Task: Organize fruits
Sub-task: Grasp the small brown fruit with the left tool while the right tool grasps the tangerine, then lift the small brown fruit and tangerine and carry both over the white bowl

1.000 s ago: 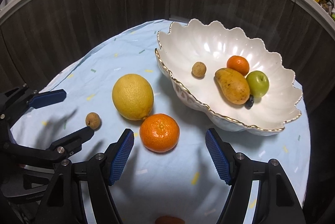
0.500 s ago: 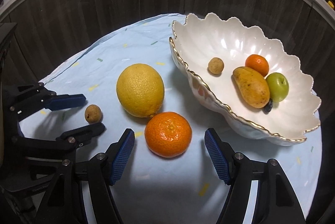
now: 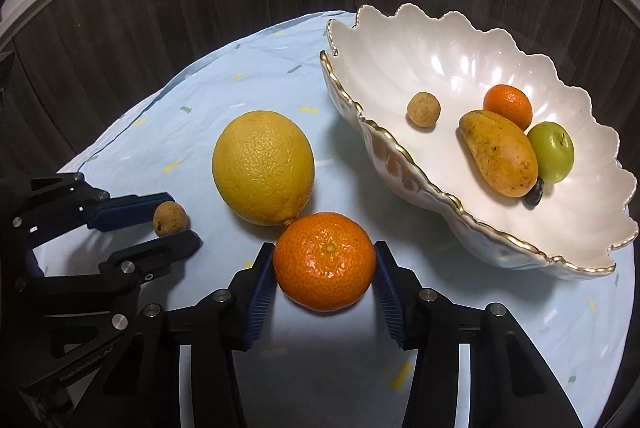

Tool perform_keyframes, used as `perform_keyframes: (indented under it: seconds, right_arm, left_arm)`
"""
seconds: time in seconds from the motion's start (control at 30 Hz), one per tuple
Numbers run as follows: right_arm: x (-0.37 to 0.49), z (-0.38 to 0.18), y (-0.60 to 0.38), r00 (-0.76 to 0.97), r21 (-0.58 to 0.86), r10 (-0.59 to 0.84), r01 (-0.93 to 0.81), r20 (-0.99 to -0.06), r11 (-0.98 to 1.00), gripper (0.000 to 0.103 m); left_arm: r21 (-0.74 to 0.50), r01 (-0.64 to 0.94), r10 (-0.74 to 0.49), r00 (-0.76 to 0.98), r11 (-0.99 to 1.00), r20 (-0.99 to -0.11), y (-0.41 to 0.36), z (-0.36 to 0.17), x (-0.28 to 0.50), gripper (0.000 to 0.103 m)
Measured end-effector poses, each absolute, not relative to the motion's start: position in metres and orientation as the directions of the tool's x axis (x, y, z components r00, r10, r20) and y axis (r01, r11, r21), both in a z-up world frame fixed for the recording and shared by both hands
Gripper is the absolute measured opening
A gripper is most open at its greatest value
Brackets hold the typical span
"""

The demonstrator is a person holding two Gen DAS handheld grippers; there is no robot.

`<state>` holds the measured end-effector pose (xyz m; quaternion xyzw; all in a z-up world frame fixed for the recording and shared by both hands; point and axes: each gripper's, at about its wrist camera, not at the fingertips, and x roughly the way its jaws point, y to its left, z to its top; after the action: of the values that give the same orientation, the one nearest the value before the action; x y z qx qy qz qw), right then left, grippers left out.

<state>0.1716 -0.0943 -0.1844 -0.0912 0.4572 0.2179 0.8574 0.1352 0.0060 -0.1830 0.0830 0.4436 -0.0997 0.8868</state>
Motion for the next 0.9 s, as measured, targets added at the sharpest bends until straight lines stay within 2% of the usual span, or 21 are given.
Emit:
perform_keyframes:
  seconds: [0.9]
  right_arm:
    - [0.155,-0.155,-0.099,0.542,0.039,0.288,-0.425,-0.79,0.904,0.046]
  left_arm:
    - [0.06,0.258,-0.121,0.632,0.964,-0.766,0.007,-0.16,0.123,0.022]
